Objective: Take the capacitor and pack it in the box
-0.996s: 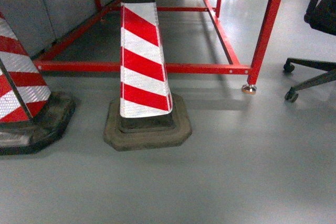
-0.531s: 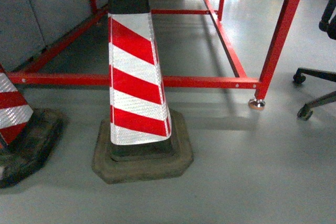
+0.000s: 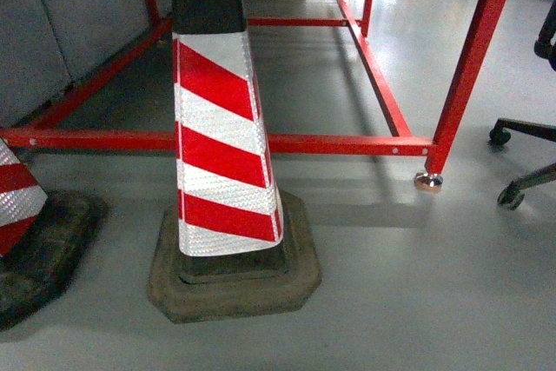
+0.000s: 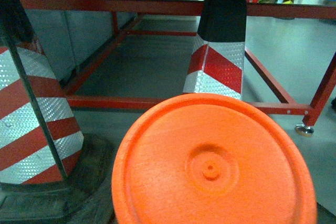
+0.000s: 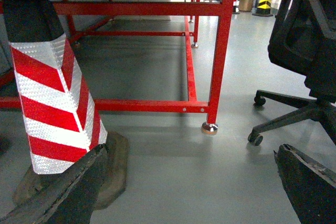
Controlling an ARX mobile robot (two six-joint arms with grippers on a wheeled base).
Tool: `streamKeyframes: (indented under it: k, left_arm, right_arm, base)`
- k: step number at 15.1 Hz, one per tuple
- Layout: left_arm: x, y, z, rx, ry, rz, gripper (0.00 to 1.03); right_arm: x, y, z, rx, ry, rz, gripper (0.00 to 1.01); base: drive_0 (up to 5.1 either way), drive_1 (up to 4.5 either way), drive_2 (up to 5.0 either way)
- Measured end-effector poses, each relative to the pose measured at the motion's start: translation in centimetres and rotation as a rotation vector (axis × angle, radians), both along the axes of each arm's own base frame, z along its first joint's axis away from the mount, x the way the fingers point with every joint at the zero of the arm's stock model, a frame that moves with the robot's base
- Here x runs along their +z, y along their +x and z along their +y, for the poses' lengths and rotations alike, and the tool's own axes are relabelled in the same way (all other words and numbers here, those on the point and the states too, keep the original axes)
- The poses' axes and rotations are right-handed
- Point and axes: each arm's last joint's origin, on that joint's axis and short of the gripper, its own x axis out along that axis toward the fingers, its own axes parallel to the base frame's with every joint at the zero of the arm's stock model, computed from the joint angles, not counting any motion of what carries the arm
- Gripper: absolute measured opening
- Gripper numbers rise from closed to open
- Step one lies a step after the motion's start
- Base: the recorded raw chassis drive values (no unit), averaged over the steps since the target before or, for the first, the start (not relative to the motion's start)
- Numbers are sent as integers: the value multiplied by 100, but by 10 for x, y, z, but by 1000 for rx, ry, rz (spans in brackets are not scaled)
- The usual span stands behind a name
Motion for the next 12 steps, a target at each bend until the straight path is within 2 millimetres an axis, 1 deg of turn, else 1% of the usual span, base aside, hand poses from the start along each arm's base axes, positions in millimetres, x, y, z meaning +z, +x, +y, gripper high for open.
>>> streamKeyframes:
  k: [12]
  left_arm:
    - [0, 0, 0, 0, 10, -1, 44]
  right_arm:
    - [0, 0, 0, 0, -1, 0, 98]
  base:
    - [0, 0, 0]
